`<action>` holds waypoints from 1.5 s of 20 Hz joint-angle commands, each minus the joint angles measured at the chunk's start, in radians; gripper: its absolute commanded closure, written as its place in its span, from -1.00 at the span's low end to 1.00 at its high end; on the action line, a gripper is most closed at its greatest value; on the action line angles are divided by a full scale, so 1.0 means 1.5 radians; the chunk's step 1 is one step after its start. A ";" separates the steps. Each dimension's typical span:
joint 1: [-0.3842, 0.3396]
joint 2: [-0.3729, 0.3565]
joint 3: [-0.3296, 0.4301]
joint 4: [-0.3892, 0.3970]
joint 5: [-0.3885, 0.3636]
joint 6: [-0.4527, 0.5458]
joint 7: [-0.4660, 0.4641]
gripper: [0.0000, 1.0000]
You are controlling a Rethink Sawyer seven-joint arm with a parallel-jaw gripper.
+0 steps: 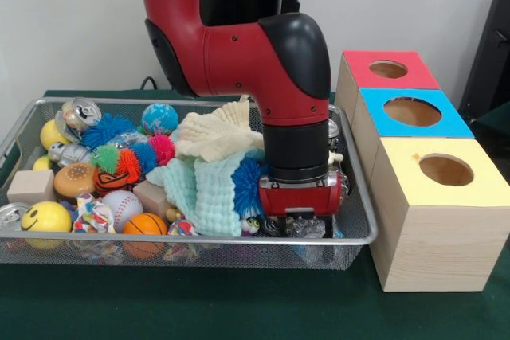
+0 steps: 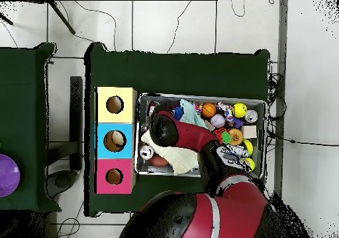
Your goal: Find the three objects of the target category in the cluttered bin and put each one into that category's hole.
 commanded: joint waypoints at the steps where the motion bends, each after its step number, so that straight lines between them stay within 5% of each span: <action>1: 0.019 0.115 0.057 -0.049 0.034 -0.024 0.133 -1.00; 13: 0.021 0.074 0.095 -0.011 0.088 0.010 0.167 -1.00; 17: 0.026 0.025 0.089 0.034 0.113 0.049 0.173 -1.00; 21: 0.042 -0.038 0.059 0.059 0.146 0.135 0.161 -1.00; 27: 0.057 -0.085 0.020 0.017 0.183 0.293 0.124 -1.00; 30: 0.067 -0.084 0.008 0.003 0.188 0.311 0.121 -1.00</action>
